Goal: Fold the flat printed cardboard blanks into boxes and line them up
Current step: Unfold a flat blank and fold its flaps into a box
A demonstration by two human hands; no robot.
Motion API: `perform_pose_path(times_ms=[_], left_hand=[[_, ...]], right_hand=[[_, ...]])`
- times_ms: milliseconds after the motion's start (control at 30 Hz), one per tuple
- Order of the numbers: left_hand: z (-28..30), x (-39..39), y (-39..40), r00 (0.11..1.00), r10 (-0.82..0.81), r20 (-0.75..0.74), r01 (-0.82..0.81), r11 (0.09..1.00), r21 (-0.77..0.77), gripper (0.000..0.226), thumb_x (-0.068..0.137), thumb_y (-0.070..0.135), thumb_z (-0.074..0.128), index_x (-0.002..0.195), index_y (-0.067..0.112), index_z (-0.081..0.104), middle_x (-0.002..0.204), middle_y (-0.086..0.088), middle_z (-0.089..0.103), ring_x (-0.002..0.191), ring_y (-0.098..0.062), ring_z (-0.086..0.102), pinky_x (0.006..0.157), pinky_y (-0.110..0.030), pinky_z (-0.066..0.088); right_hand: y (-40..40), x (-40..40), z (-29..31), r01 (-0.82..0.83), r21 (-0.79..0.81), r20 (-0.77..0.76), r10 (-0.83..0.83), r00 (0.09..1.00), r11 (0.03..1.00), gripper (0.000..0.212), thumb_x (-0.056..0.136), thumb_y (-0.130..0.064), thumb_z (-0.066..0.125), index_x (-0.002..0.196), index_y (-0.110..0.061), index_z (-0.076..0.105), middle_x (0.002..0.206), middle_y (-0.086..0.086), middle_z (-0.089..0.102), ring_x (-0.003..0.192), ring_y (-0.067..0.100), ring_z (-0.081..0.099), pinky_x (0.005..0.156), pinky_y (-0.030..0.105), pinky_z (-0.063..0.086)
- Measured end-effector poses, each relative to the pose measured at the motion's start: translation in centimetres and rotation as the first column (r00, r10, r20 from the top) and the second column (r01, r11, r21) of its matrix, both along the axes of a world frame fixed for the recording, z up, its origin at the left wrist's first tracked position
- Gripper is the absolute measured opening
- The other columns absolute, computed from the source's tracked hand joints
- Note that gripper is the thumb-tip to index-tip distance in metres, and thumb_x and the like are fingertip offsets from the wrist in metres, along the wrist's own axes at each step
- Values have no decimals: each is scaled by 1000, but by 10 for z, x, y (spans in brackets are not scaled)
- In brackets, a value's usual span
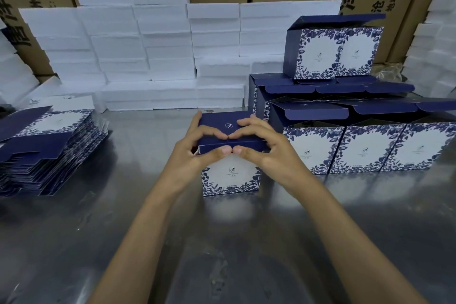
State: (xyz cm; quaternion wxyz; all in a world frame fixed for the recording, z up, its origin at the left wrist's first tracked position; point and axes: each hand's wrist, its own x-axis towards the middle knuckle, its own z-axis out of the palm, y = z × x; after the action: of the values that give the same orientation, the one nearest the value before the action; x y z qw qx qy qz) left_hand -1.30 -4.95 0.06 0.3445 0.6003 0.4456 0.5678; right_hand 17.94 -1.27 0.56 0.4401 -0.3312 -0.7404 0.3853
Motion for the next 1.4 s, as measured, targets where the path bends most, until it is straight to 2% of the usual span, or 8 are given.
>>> perform_pose_path(times_ms=[167, 333, 467, 767, 933, 1167, 1300, 1400], left_hand=[[-12, 10, 5, 990, 66, 128, -77, 993, 86, 17, 78, 5, 78, 90, 17, 74, 107, 49, 58, 142, 10, 28, 85, -7, 45], [-12, 7, 8, 989, 47, 142, -60, 994, 93, 21, 76, 7, 79, 95, 16, 76, 131, 25, 52, 125, 20, 44, 85, -7, 46], [-10, -6, 7, 973, -58, 225, 54, 998, 25, 18, 72, 14, 78, 87, 25, 80, 112, 19, 72, 109, -3, 66, 83, -18, 53], [-5, -14, 6, 989, 1, 147, -5, 1000, 26, 21, 85, -2, 71, 91, 17, 77, 101, 15, 76, 91, 1, 69, 73, -14, 53], [-4, -15, 4, 990, 23, 138, -24, 1000, 9, 22, 87, -2, 69, 93, 17, 77, 100, 16, 77, 93, 2, 69, 77, -13, 52], [-7, -13, 2, 992, 127, 13, -127, 992, 18, 29, 86, 21, 74, 115, 28, 71, 116, 4, 73, 94, -5, 71, 77, -19, 54], [-15, -19, 7, 994, 107, -26, -108, 993, -54, 64, 79, 47, 75, 137, 49, 47, 119, 9, 71, 101, 1, 69, 74, -17, 56], [-24, -21, 11, 998, 60, -2, -59, 972, -226, 89, 72, 57, 81, 145, 48, 32, 133, 2, 63, 117, -4, 63, 93, -29, 56]], right_hand=[[2, -10, -11, 92, 4, -129, -90, 988, 996, 18, 86, -6, 77, 100, -17, 78, 130, -6, 63, 136, -8, 39, 112, 10, 28], [5, -7, -9, 80, -25, -140, -83, 987, 996, 20, 86, -5, 77, 102, -17, 79, 130, -8, 64, 138, -8, 38, 117, 19, 28], [1, -4, -14, 69, -104, -241, -93, 966, 992, 23, 87, -4, 76, 99, -24, 79, 137, -12, 61, 133, 0, 50, 109, 32, 41], [-2, -2, -13, 90, -143, -292, -129, 948, 986, 31, 90, 2, 70, 101, -26, 77, 150, -7, 47, 142, -2, 40, 113, 31, 43], [-2, -3, -12, 114, -117, -272, -142, 952, 987, 27, 92, 5, 67, 105, -16, 77, 122, 3, 71, 127, -18, 46, 113, 29, 44], [-7, -5, -22, 215, -135, -341, -249, 906, 967, 27, 96, -2, 64, 111, -20, 76, 112, -3, 77, 104, 5, 71, 89, 16, 52], [-9, -11, -26, 253, -84, -315, -267, 911, 964, 28, 100, -4, 59, 114, -24, 73, 116, -11, 74, 113, 1, 66, 98, 18, 50], [-12, -14, -23, 240, -105, -288, -260, 922, 965, 30, 102, -5, 56, 114, -27, 70, 116, -14, 72, 108, -3, 64, 92, 12, 47]])
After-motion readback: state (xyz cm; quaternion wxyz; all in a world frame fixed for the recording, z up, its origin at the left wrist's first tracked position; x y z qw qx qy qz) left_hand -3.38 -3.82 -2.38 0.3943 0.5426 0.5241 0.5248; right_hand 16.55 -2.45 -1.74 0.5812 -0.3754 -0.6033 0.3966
